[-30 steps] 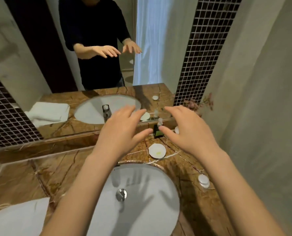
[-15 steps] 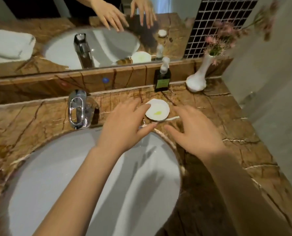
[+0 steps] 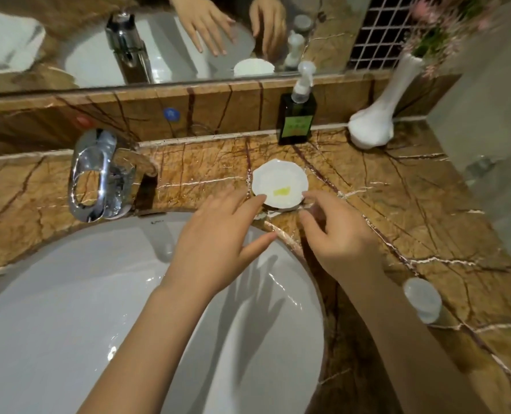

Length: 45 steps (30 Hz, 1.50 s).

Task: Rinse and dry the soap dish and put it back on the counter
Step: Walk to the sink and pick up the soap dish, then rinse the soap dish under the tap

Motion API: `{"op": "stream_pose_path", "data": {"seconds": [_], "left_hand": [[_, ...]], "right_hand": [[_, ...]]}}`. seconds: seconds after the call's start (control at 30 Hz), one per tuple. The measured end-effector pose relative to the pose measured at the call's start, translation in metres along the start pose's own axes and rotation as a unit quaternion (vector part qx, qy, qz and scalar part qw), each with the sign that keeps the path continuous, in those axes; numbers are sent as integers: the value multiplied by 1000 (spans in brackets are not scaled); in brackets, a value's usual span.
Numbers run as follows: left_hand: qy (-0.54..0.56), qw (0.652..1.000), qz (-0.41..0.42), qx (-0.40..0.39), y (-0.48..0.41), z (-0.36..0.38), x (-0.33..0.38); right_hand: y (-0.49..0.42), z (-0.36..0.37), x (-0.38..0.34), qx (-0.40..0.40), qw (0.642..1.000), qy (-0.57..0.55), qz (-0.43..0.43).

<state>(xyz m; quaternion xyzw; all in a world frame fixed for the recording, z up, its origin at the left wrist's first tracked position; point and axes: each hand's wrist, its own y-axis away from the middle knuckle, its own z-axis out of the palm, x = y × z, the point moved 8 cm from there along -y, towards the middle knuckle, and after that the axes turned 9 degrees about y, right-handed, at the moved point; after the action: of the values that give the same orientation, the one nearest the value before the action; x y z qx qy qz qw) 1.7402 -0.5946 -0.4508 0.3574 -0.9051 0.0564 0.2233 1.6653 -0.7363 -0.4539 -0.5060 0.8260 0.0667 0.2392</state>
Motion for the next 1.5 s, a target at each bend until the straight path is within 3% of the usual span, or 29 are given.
{"op": "stream_pose_path", "data": {"seconds": [0.13,0.27,0.33,0.77,1.07,1.17,1.3,1.5], "left_hand": [[6,1000,-3,5,4,-10,-1],[8,1000,-11,19,7,-17,-5],[6,1000,-16,21,7,-18,-8],[32,997,-59,35,31,-10,-35],[48,987,-141,63,106,-26,-88],[52,981,-173,66,146,-30,-114],[34,978,-199,54,191,-29,-141],[31,975,-203,81,232,-27,-169]], "right_hand": [[-24,26,33,-47,971,-135,193],[-31,54,38,-74,913,-287,281],[-34,58,39,-67,905,-300,294],[-39,69,28,-63,942,-219,246],[16,76,-51,-109,946,-269,144],[49,91,-81,-125,937,-290,146],[83,117,-107,-147,956,-209,146],[103,130,-148,-109,994,-3,0]]}}
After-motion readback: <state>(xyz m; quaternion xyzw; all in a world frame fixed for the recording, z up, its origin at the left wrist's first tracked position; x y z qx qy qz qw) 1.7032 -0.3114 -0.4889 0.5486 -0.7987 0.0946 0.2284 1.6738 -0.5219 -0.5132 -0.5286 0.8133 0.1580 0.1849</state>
